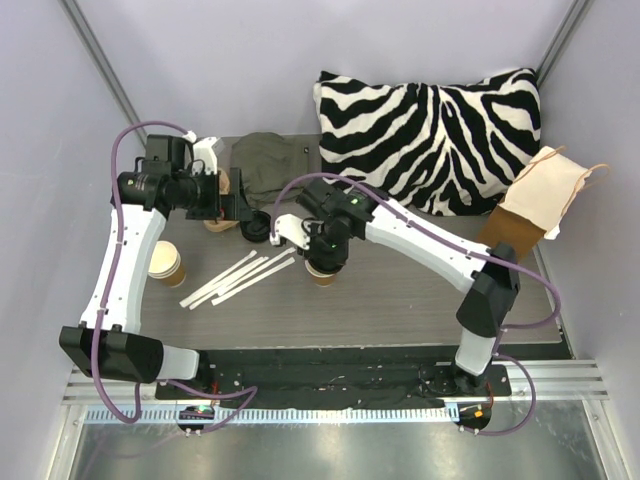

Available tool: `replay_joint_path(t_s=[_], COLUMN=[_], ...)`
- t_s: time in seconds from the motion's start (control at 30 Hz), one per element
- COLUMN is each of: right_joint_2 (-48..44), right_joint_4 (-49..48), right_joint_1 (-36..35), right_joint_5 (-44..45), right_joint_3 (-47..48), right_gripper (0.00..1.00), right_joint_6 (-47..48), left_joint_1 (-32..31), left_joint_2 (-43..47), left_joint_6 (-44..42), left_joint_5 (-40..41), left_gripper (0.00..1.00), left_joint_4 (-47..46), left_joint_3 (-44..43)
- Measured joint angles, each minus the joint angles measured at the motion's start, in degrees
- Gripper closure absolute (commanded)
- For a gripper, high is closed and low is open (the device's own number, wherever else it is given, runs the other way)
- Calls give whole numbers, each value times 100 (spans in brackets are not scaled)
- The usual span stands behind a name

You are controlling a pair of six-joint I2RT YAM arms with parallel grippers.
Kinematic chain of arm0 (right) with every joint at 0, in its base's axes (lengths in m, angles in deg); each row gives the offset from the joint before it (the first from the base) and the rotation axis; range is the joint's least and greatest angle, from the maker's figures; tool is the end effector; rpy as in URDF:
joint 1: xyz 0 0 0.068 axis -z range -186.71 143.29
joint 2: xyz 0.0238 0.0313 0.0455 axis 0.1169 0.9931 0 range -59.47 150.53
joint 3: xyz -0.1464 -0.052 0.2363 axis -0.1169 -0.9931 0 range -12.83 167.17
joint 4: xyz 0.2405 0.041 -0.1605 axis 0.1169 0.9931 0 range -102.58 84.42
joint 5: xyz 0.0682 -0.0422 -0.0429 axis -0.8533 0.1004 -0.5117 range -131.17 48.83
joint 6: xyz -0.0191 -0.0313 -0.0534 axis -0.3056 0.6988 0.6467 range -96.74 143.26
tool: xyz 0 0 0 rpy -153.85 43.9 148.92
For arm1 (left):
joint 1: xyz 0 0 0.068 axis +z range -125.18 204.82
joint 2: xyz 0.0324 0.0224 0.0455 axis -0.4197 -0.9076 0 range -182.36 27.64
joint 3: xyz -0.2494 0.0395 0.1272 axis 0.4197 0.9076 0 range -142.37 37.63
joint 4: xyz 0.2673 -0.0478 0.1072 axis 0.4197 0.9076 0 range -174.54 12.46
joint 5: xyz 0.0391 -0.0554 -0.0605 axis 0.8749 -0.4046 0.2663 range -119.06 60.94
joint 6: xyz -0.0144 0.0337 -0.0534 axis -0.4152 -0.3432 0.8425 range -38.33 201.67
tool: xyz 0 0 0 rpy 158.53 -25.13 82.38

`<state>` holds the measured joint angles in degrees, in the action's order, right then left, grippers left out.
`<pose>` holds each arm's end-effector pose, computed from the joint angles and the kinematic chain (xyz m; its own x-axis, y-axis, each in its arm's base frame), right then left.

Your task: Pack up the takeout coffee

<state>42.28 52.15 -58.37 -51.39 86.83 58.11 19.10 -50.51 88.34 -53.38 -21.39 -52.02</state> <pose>0.2436 0.3224 0.3181 -0.0022 -0.9093 -0.4161 -0.9949 0.0440 -0.0911 0.2944 -0.0504 0.4019 -0.8152 -0.0248 -0.5787 0.2520 0.8844 -0.3929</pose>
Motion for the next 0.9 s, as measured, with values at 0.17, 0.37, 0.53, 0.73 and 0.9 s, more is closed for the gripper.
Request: replay_joint_path(t_s=[0.17,0.37,0.53,0.73,0.9], right_joint_2=[332,481,584,737,846], right_joint_4=[55,-20,-107,-151,-153], right_joint_1=[-149,-293,-354,-376,-402], right_joint_5=[444,787,977,1084,1119], right_joint_3=[120,140,155,210,210], right_gripper=[99,99,99,99,99], right_joint_6=[37,-76,-212,-269,-330], left_joint_1=[116,411,463,472,472], left_joint_2=[0,-37,-87,-87,-87], left_joint_6=[-17,37,37,37,37], left_joint_5=[131,-4,-94,-192,-251], left_gripper=[0,0,0,0,0], left_joint_4=[103,109,114,146,146], left_joint_3=[0,0,0,0,0])
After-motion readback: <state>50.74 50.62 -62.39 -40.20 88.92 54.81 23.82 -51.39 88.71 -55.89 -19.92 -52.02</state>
